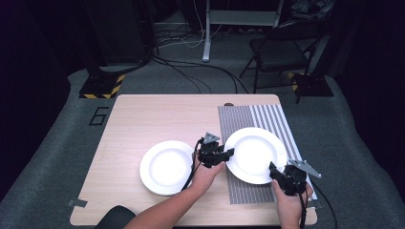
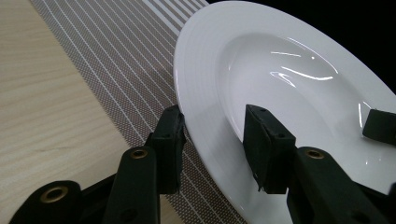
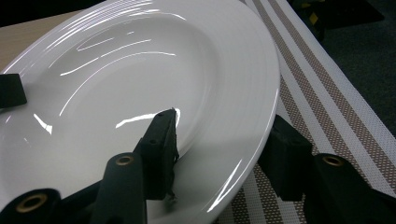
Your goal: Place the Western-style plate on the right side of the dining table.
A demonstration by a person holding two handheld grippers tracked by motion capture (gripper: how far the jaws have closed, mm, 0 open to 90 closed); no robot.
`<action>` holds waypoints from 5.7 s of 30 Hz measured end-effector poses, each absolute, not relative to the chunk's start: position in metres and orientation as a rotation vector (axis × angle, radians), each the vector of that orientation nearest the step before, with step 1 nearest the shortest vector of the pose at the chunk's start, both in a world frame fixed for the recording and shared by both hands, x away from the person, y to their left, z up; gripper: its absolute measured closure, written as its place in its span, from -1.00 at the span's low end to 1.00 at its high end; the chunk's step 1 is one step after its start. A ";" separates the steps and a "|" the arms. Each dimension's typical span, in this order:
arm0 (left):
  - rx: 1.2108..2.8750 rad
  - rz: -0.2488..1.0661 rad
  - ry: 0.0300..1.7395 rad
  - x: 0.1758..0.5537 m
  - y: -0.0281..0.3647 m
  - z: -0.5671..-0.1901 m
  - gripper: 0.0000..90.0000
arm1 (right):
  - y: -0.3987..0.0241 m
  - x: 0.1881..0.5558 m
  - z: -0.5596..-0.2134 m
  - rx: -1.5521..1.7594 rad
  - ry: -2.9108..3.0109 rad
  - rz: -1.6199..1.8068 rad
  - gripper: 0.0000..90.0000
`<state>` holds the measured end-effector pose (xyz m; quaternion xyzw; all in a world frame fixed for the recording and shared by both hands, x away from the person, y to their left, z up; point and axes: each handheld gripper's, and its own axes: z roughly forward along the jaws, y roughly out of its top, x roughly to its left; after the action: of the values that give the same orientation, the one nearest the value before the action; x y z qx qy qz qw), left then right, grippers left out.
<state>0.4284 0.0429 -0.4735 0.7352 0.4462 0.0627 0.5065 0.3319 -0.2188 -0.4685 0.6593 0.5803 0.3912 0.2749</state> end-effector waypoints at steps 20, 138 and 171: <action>1.796 0.124 1.066 0.437 0.028 -0.487 0.31 | -0.233 0.336 -0.482 1.810 1.550 1.014 0.09; 1.939 0.347 1.069 0.480 -0.007 -0.510 0.07 | -0.237 0.376 -0.501 1.770 1.534 0.825 0.08; 1.891 0.364 1.015 0.454 0.066 -0.459 0.06 | -0.219 0.351 -0.464 1.702 1.717 1.078 -0.06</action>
<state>0.4536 0.0660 -0.4592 0.7696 0.4132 0.1480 0.4638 0.3510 -0.2193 -0.4643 0.6233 0.6290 0.3950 0.2447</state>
